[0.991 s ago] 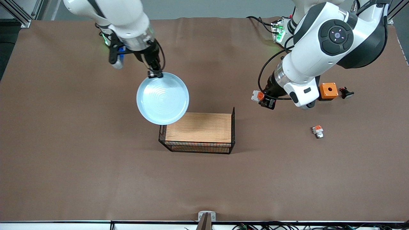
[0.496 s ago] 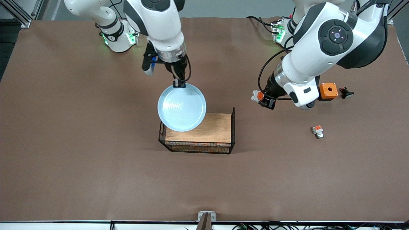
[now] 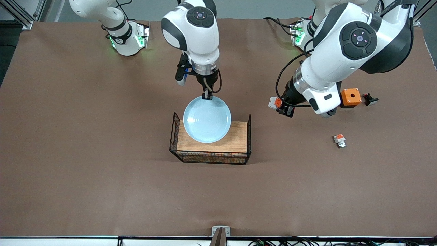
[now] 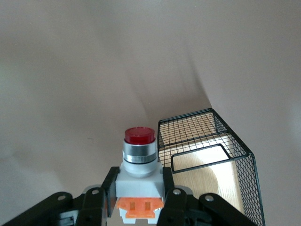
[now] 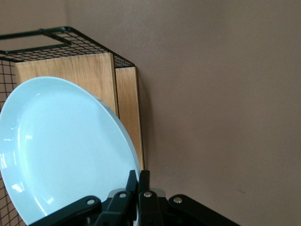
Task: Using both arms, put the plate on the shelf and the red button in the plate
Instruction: 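Carry the plate over the basket and lower it inside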
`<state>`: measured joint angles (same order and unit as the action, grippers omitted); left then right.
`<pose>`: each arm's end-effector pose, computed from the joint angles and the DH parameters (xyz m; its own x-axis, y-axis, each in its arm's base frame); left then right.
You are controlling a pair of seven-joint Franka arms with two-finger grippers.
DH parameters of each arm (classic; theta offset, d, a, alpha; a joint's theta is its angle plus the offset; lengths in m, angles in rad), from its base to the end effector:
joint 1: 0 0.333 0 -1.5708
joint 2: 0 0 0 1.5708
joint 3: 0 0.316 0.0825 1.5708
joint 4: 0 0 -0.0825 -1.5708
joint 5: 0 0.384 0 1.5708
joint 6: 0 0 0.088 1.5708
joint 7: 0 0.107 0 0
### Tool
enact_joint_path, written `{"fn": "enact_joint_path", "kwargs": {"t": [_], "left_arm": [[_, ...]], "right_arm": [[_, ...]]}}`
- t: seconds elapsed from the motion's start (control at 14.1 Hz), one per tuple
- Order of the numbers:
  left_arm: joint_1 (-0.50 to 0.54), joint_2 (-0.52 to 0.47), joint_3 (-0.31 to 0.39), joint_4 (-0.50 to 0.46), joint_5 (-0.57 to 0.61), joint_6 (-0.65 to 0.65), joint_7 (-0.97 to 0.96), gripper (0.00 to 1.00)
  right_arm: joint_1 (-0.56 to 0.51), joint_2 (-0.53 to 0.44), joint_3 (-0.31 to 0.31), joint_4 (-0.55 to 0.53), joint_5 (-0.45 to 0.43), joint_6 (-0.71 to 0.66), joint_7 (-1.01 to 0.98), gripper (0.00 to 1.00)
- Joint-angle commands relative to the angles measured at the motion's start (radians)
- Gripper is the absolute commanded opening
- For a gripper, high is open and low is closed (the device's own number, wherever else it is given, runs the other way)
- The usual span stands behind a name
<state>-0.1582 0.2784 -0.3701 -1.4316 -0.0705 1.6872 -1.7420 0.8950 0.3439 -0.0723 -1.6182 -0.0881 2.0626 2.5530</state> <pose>0.5638 -0.3027 0.5450 0.3224 0.9321 -0.1653 0.9426 -0.3321 -0.0346 0.4545 0.4908 0.4357 -0.1144 -0.9932 -0.0232 -0.9829 0.1166 -0.1425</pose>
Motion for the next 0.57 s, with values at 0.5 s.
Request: {"fn": "enact_joint_path", "kwargs": {"t": [0.5], "left_arm": [[-0.004,0.004,-0.001,0.005,0.020,0.006,-0.017,0.30]], "right_arm": [[0.016,0.152,-0.014,0.110,-0.082,0.036,0.116,0.00]]}}
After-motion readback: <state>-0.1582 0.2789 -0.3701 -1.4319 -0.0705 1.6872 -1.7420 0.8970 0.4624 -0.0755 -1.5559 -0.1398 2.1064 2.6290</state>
